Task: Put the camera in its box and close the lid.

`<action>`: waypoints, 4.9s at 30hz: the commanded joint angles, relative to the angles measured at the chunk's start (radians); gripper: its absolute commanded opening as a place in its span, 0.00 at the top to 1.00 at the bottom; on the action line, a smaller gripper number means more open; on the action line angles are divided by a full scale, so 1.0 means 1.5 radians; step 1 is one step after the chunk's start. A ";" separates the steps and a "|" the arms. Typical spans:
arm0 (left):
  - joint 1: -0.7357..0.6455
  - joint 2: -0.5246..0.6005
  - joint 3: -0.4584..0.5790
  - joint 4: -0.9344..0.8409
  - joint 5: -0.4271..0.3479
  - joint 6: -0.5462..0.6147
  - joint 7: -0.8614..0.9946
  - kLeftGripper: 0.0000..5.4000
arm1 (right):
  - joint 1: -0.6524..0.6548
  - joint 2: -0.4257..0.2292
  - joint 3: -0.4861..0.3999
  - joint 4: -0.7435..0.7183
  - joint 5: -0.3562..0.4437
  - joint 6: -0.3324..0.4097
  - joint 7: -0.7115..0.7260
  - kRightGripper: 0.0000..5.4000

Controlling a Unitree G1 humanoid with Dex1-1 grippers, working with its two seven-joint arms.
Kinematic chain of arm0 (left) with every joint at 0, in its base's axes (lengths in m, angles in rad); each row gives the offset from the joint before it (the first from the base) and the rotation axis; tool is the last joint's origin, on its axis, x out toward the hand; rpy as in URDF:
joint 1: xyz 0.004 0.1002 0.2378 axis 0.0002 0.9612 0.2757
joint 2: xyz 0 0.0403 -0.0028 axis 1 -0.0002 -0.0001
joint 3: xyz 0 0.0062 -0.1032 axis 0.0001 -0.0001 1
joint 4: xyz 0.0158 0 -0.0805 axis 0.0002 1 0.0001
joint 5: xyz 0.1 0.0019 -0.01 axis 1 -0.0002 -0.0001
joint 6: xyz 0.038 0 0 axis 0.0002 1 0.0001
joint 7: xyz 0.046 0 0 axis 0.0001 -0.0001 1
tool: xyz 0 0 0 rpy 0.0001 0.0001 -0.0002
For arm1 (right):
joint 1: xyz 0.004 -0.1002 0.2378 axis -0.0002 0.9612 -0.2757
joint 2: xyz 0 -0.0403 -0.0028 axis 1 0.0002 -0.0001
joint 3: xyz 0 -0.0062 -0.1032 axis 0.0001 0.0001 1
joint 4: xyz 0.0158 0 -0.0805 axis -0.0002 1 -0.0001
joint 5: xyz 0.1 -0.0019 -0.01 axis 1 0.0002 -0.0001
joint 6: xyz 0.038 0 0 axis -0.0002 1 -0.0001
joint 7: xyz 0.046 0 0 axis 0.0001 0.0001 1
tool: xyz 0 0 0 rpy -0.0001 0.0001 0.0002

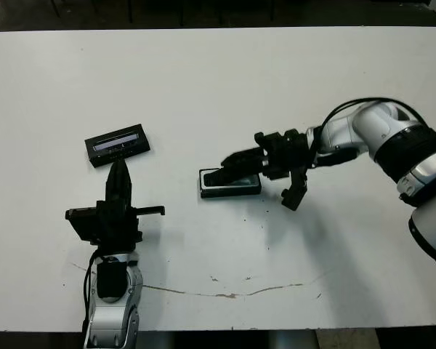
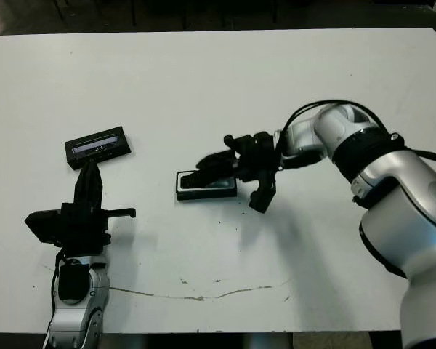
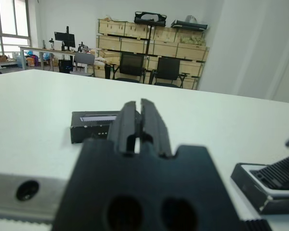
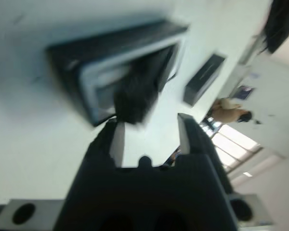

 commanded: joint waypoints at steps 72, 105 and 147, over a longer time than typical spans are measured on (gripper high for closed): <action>0.029 0.048 0.032 -0.056 -0.048 0.044 -0.065 1.00 | 0.626 0.254 -0.434 -0.737 0.799 1.094 0.365 1.00; 0.038 0.045 0.028 -0.068 -0.039 0.041 -0.063 1.00 | 0.713 0.231 -0.413 -0.650 0.748 1.106 0.387 1.00; 0.033 0.057 0.044 -0.072 -0.053 0.038 -0.081 1.00 | 0.676 0.176 -0.741 -0.749 0.962 0.997 0.359 1.00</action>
